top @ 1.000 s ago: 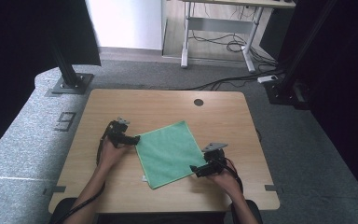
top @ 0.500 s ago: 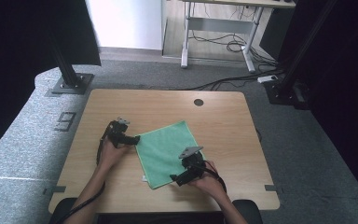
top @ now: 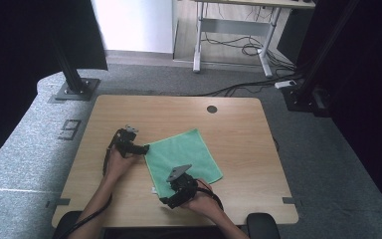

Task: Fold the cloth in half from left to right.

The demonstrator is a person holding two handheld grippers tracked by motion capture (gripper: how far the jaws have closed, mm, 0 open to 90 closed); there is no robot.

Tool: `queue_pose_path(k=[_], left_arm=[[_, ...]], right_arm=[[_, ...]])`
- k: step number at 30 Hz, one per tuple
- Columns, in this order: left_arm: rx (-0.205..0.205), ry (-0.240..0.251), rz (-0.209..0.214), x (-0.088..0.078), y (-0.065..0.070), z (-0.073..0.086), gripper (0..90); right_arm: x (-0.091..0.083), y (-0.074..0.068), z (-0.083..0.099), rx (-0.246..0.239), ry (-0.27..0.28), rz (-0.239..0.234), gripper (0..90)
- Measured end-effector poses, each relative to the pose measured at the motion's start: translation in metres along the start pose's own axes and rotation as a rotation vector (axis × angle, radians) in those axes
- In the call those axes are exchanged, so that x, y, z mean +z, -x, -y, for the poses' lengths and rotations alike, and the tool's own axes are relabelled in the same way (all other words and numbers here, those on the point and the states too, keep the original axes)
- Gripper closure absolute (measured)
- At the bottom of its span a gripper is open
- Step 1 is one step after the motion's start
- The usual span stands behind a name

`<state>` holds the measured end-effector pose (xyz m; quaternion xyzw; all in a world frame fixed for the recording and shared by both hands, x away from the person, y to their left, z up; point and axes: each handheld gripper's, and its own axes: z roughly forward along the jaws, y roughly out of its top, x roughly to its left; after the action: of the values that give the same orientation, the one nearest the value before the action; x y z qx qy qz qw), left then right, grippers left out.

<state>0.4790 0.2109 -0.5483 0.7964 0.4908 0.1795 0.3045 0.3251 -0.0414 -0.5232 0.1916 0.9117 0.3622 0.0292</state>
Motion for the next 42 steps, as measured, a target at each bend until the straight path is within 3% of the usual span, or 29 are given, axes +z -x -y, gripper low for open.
queue_pose_path(k=[8, 11, 16, 17, 18, 19, 20, 22, 26, 28, 29, 31, 32, 34, 42], left_arm=[[0.000, 0.002, 0.001, 0.000, 0.000, 0.000, 0.2], [0.003, 0.004, 0.005, 0.000, 0.000, 0.000, 1.2], [0.012, 0.013, 0.010, -0.002, 0.001, 0.001, 4.5], [0.014, 0.015, 0.010, -0.002, 0.001, 0.002, 4.5], [0.015, 0.018, 0.014, -0.003, 0.002, 0.002, 8.5], [0.023, 0.023, 0.021, -0.004, 0.002, 0.002, 8.5], [0.039, 0.027, 0.039, -0.006, 0.004, 0.002, 21.6], [0.078, 0.028, 0.077, -0.010, 0.010, 0.002, 37.0], [0.111, 0.019, 0.129, -0.013, 0.016, 0.001, 66.8], [0.108, 0.014, 0.145, -0.013, 0.017, 0.001, 81.3], [0.090, 0.008, 0.164, -0.013, 0.017, 0.000, 81.3], [0.085, 0.001, 0.160, -0.014, 0.016, -0.001, 87.6], [0.091, -0.011, 0.130, -0.016, 0.014, -0.002, 87.9], [0.073, -0.017, 0.129, -0.018, 0.010, -0.002, 88.0], [0.069, 0.018, 0.128, -0.027, 0.010, -0.008, 88.3]], right_arm=[[0.012, -0.013, -0.004, -0.034, -0.018, -0.033, 42.5], [0.015, -0.014, -0.003, -0.036, -0.030, -0.040, 45.5], [0.019, -0.019, -0.002, -0.086, -0.049, 0.003, 57.1], [0.019, -0.021, -0.002, -0.104, -0.055, 0.020, 61.2], [0.019, -0.022, -0.003, -0.107, -0.057, 0.027, 70.7], [0.019, -0.022, -0.003, -0.107, -0.057, 0.027, 70.7], [0.019, -0.023, -0.004, -0.109, -0.063, 0.036, 76.7], [0.019, -0.024, -0.004, -0.114, -0.066, 0.045, 82.5], [0.019, -0.023, -0.006, -0.110, -0.073, 0.057, 85.5], [0.019, -0.023, -0.006, -0.107, -0.073, 0.058, 85.5], [0.020, -0.023, -0.006, -0.105, -0.072, 0.058, 85.6], [0.021, -0.022, -0.008, -0.097, -0.064, 0.040, 85.7], [0.022, -0.022, -0.009, -0.084, -0.056, 0.027, 85.7], [0.023, -0.023, -0.014, -0.079, -0.041, 0.012, 85.8], [0.011, -0.023, -0.022, -0.087, 0.003, 0.011, 86.0]])
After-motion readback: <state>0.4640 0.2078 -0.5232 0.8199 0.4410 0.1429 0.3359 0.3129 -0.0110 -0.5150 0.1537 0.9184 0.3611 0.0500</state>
